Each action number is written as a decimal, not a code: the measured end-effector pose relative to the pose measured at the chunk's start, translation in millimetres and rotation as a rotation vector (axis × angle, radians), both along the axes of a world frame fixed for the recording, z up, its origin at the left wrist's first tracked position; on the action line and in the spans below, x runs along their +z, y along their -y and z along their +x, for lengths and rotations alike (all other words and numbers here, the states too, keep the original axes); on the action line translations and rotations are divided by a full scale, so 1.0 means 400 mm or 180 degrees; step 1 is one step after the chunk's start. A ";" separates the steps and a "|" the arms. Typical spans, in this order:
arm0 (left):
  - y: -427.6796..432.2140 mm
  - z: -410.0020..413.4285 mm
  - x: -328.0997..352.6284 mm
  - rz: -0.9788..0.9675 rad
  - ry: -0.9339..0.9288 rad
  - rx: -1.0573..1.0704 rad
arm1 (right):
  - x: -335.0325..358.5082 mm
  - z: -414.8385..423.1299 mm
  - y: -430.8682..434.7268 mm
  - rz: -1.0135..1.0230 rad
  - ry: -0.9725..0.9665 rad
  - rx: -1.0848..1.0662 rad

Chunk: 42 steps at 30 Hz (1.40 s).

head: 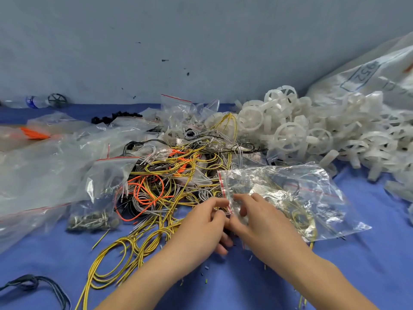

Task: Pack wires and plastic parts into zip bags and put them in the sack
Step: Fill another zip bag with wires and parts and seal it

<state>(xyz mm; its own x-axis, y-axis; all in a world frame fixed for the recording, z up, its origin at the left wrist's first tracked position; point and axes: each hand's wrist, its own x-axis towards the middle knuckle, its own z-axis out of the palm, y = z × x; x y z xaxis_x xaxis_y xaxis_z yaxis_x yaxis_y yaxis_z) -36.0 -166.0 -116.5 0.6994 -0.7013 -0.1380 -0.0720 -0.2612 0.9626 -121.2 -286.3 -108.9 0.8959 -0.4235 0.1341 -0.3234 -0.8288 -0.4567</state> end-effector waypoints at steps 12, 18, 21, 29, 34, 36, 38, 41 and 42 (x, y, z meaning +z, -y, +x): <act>-0.001 -0.008 0.006 -0.0088 -0.0062 -0.0082 | 0.008 0.001 0.024 0.0737 0.0298 -0.0304; 0.007 -0.014 0.003 0.0041 0.0236 -0.0126 | 0.010 -0.003 0.027 0.1146 0.0560 -0.0588; 0.011 -0.022 0.008 -0.0007 0.0522 -0.0210 | 0.015 -0.008 0.019 0.1200 0.0675 -0.0584; 0.033 -0.038 0.022 -0.0034 0.2290 -0.0347 | 0.044 -0.010 0.012 0.1126 0.1033 -0.0668; 0.037 -0.047 0.004 -0.0133 0.2209 -0.0410 | 0.051 -0.019 0.022 0.0538 0.0985 -0.0844; 0.039 -0.048 -0.003 -0.0138 0.1539 -0.0236 | 0.053 -0.026 0.027 0.0359 0.1045 -0.0946; 0.040 -0.041 0.001 -0.0153 0.0460 -0.0038 | 0.060 -0.033 0.030 0.0198 0.1292 -0.1104; 0.045 -0.029 0.009 -0.0176 -0.0338 0.0019 | 0.075 -0.041 0.024 0.0074 0.1647 -0.1263; 0.047 -0.031 0.011 -0.0219 -0.0408 -0.0014 | 0.076 -0.042 0.020 0.0016 0.1660 -0.1257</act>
<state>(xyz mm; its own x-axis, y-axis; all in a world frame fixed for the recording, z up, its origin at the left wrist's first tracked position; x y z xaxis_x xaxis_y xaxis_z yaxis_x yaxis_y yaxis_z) -48.4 -184.9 -111.9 0.6760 -0.7151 -0.1775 0.0518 -0.1942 0.9796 -138.0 -294.3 -78.4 0.4907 -0.7093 0.5061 -0.3381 -0.6903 -0.6397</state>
